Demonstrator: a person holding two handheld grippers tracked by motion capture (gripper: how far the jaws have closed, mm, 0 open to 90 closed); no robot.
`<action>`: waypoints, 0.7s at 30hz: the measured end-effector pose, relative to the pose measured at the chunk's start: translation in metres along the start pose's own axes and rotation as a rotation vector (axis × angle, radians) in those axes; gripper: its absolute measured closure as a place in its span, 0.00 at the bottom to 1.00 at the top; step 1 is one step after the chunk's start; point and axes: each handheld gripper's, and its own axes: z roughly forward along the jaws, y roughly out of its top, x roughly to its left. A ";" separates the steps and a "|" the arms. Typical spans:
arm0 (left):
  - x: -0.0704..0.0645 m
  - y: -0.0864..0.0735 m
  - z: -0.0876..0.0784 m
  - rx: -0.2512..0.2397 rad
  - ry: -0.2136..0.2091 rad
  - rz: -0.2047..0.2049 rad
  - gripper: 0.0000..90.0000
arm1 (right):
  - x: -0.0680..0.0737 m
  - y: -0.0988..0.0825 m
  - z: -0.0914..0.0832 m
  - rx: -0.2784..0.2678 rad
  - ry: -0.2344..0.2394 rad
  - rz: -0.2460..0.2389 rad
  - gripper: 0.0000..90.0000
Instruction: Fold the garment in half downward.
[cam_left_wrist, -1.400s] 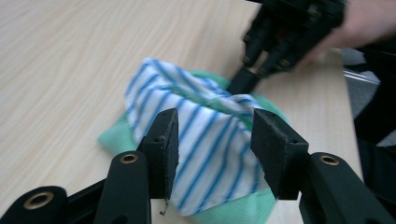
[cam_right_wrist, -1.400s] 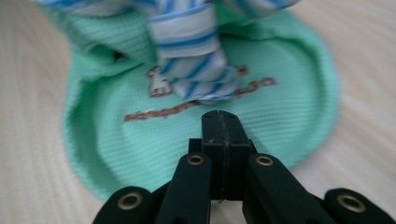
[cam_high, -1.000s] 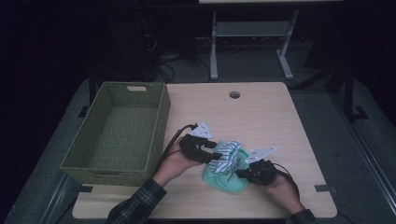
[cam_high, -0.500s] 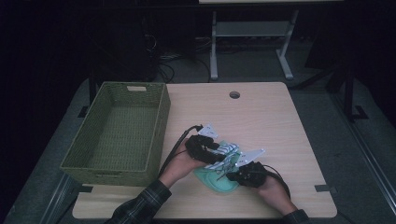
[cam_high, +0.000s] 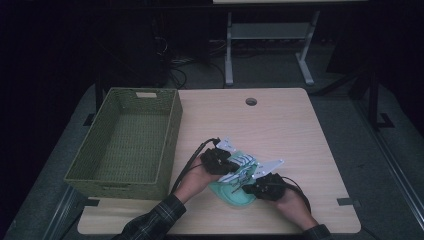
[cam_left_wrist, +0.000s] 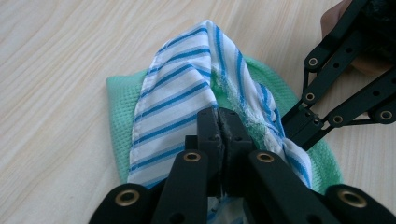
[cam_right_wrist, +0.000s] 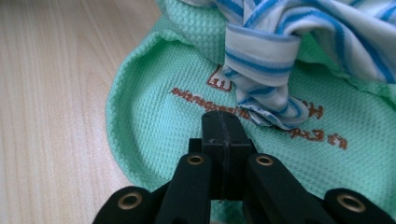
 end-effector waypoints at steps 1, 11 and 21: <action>0.001 0.000 -0.002 -0.012 0.000 -0.003 0.99 | 0.000 0.000 0.000 0.000 -0.001 0.006 1.00; 0.000 0.009 -0.031 -0.107 -0.032 -0.008 0.99 | -0.008 0.007 0.008 -0.024 -0.023 0.009 1.00; -0.010 0.005 -0.014 -0.069 -0.067 0.011 0.99 | -0.021 0.004 0.002 -0.047 -0.084 0.062 1.00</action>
